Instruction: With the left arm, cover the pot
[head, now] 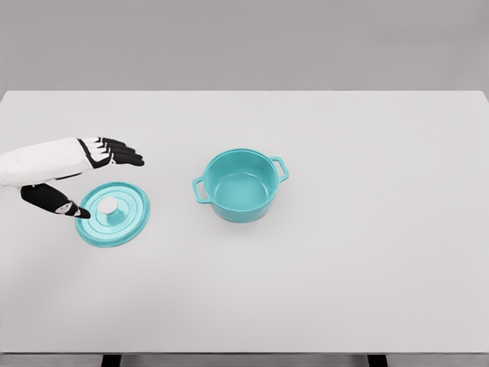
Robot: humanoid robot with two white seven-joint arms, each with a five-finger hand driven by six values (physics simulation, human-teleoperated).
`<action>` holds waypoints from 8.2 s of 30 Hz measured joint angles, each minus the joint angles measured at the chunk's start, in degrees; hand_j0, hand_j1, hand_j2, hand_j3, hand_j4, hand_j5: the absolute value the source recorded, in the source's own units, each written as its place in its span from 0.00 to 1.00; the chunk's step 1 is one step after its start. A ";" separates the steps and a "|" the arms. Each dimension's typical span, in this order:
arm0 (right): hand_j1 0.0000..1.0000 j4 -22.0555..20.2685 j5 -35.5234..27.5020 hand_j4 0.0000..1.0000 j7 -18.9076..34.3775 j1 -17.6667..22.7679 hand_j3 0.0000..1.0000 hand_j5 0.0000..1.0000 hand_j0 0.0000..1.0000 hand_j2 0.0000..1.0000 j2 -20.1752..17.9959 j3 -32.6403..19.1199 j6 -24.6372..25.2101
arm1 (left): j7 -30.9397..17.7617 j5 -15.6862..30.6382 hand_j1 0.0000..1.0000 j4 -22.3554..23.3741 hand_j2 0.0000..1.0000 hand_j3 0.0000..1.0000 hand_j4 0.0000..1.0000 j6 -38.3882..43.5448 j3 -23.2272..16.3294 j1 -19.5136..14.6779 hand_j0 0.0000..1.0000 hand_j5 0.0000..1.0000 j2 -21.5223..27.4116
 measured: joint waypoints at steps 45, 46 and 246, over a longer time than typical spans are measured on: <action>1.00 0.02 0.04 1.00 0.00 0.53 1.00 1.00 1.00 1.00 0.00 -0.18 0.00 | -1.49 -21.47 1.00 5.00 1.00 1.00 1.00 0.02 -5.34 -4.22 1.00 1.00 -4.55; 1.00 0.02 0.04 1.00 0.00 0.53 1.00 1.00 1.00 1.00 0.00 -0.18 0.00 | -1.46 -21.22 1.00 5.39 1.00 1.00 1.00 0.02 -5.64 -4.31 1.00 1.00 -4.48; 1.00 0.02 0.04 1.00 0.00 0.53 1.00 1.00 1.00 1.00 0.00 -0.18 0.00 | 4.34 -24.20 0.50 1.18 0.50 0.50 0.50 -0.01 -17.33 -20.21 0.50 0.50 -9.69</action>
